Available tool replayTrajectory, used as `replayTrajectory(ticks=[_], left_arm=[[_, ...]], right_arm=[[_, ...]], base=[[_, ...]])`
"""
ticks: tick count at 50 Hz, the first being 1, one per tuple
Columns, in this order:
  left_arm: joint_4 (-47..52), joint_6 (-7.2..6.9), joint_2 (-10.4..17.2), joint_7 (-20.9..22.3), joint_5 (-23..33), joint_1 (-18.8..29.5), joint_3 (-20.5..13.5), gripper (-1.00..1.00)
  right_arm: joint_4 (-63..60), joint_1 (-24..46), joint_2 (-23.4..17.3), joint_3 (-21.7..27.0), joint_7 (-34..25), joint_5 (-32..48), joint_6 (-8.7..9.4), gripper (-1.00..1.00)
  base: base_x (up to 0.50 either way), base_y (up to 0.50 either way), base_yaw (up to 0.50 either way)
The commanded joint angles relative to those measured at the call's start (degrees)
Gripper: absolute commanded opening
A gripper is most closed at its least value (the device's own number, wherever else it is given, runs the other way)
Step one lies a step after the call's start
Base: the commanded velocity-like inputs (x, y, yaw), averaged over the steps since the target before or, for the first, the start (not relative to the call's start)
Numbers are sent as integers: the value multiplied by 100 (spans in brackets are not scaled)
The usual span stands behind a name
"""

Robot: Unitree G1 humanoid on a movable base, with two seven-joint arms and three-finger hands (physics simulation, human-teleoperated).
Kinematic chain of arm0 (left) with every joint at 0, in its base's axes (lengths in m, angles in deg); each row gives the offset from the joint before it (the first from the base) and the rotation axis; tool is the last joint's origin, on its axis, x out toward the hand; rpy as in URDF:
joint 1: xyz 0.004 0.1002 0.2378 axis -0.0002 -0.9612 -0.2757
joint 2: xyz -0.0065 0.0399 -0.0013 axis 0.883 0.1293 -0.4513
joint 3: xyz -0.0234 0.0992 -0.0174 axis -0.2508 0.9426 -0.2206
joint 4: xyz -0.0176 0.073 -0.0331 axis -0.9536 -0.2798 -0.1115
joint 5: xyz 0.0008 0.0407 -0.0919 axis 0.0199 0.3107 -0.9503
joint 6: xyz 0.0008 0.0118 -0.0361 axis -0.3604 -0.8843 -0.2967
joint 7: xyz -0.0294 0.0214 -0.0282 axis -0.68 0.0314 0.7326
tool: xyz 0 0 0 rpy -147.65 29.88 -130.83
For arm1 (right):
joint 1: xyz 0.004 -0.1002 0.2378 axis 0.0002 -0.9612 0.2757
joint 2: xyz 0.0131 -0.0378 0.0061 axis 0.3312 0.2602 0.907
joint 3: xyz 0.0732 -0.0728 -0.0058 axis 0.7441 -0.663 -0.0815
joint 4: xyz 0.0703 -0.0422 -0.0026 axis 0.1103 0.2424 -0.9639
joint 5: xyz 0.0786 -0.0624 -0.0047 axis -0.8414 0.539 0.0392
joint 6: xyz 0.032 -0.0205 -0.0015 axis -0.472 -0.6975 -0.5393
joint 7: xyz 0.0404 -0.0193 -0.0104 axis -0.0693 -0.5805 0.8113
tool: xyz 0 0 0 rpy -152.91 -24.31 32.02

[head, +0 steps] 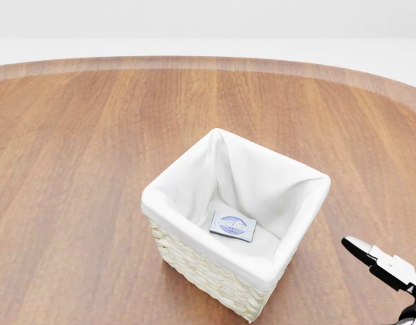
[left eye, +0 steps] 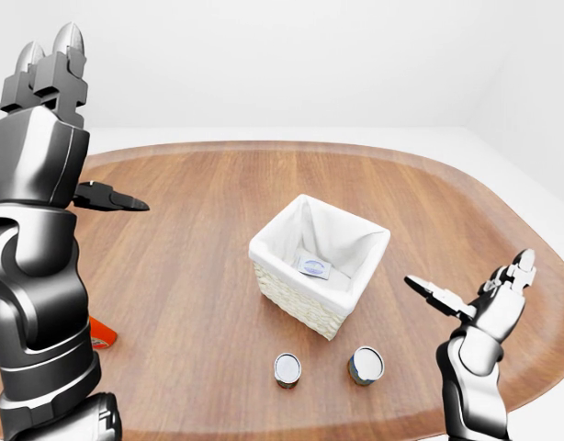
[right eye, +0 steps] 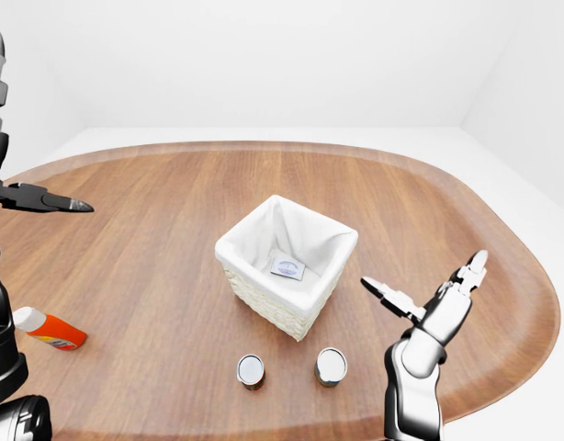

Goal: Pick up the alphabet soup and the cream cheese box, and put them in the basket.

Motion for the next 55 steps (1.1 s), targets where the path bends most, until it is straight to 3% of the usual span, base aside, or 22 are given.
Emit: replayTrajectory(ticks=[1,11,16,17,25,31,32,33,47,55], left_arm=[[-52,0,7,149,-5,72,-59,100],[-116,0,46,149,-93,103,-28,100],[-168,0,37,113,-99,92,-10,100],[-161,0,34,116,-96,84,-7,100],[-145,0,29,137,-78,86,-10,100],[-183,0,20,118,-51,78,2,100],[-194,0,19,117,-48,82,3,100],[-195,0,19,121,-47,87,2,100],[-273,0,27,98,-15,114,23,100],[-316,0,22,53,-6,113,27,100]], right_arm=[[-183,-222,34,-44,-486,404,27,100],[-398,-305,75,-193,-967,820,186,100],[-498,-415,126,-241,-1112,1067,148,100],[-556,-448,137,-230,-1247,953,74,100],[-781,-594,222,-196,-1446,1168,33,100],[-869,-766,281,-60,-1644,1086,-183,100],[-859,-800,289,-31,-1718,1027,-280,100],[-785,-812,297,-30,-1878,826,-545,100],[-754,-1169,334,115,-2431,1420,-545,100],[-801,-1397,408,92,-3154,1722,-545,100]], base=[[0,0,0],[0,0,0],[0,0,0],[0,0,0],[0,0,0],[0,0,0],[0,0,0],[0,0,0],[0,0,0],[0,0,0]])
